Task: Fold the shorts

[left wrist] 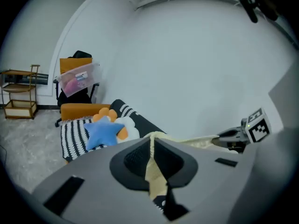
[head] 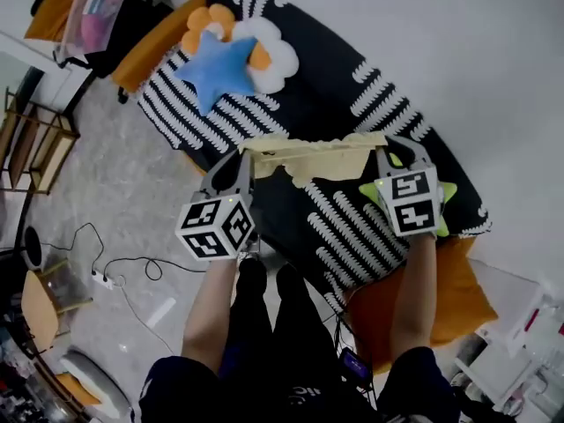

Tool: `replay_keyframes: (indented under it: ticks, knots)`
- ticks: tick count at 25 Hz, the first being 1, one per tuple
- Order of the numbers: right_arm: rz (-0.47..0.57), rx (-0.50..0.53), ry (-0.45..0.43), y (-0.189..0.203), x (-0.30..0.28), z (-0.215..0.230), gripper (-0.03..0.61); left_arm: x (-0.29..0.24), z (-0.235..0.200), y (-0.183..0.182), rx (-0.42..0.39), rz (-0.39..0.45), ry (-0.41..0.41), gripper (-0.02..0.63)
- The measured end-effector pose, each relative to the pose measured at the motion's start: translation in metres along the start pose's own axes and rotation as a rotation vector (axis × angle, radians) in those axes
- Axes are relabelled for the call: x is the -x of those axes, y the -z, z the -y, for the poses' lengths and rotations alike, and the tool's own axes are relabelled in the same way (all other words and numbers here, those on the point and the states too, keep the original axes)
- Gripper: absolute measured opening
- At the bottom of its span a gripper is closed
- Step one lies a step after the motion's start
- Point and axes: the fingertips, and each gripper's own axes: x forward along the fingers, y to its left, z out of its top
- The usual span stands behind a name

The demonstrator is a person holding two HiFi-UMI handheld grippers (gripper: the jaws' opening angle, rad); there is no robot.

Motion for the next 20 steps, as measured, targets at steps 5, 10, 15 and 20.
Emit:
replay_keyframes:
  ticks: [5,10,15,20]
  knots:
    - [-0.114,0.074,-0.123,-0.038,0.015,0.014,0.035,0.001,0.009,-0.050,-0.001,-0.037,0.045,0.025]
    - [0.002,-0.218,-0.147,-0.056,-0.027,0.044,0.034,-0.005,0.021,-0.060,-0.011,-0.023,0.060,0.025]
    - [0.088,-0.257,-0.170,-0.093,-0.031,0.066,0.052,-0.025,0.009,-0.099,0.123,0.059,0.075,0.025]
    - [0.101,-0.078,-0.157,-0.085,-0.025,0.048,0.048,-0.018,-0.001,-0.080,0.074,0.103,0.031,0.025]
